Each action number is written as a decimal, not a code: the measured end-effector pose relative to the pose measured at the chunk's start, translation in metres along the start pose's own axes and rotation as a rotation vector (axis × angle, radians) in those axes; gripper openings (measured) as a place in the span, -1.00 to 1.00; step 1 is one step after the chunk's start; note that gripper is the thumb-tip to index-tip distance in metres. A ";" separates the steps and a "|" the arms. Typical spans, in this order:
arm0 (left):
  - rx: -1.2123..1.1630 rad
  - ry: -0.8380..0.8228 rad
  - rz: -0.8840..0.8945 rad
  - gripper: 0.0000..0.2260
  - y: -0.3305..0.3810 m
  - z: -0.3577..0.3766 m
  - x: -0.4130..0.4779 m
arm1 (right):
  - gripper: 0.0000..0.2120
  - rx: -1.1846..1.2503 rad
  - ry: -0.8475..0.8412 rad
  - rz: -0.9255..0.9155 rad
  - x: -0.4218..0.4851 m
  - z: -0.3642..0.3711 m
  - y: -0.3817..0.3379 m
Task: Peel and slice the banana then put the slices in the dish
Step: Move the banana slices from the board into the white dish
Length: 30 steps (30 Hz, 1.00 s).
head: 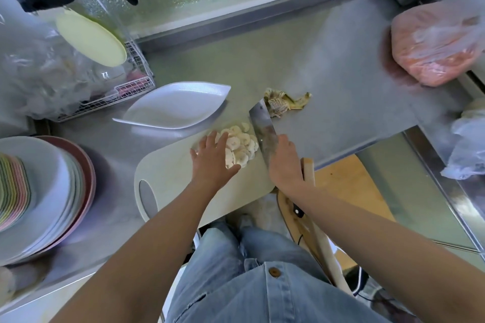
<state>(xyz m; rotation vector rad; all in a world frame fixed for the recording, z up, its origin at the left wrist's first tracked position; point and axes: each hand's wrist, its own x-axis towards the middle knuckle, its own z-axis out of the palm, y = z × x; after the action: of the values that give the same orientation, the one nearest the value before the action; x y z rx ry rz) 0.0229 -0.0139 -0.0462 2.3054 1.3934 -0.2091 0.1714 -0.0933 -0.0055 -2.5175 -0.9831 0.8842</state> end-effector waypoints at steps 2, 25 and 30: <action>-0.001 0.007 0.006 -0.23 0.000 0.001 0.000 | -0.69 0.001 0.017 -0.012 -0.001 0.000 -0.001; -0.036 0.079 0.056 -0.28 -0.011 0.008 -0.001 | -0.69 0.258 -0.034 0.102 -0.007 0.021 0.012; -0.037 0.092 0.050 -0.31 -0.018 0.008 -0.003 | -0.70 0.319 -0.127 0.098 -0.006 0.024 0.009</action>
<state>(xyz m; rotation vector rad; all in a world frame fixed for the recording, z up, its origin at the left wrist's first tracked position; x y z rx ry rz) 0.0069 -0.0127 -0.0573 2.3428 1.3699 -0.0627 0.1573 -0.1029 -0.0260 -2.2761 -0.6931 1.1422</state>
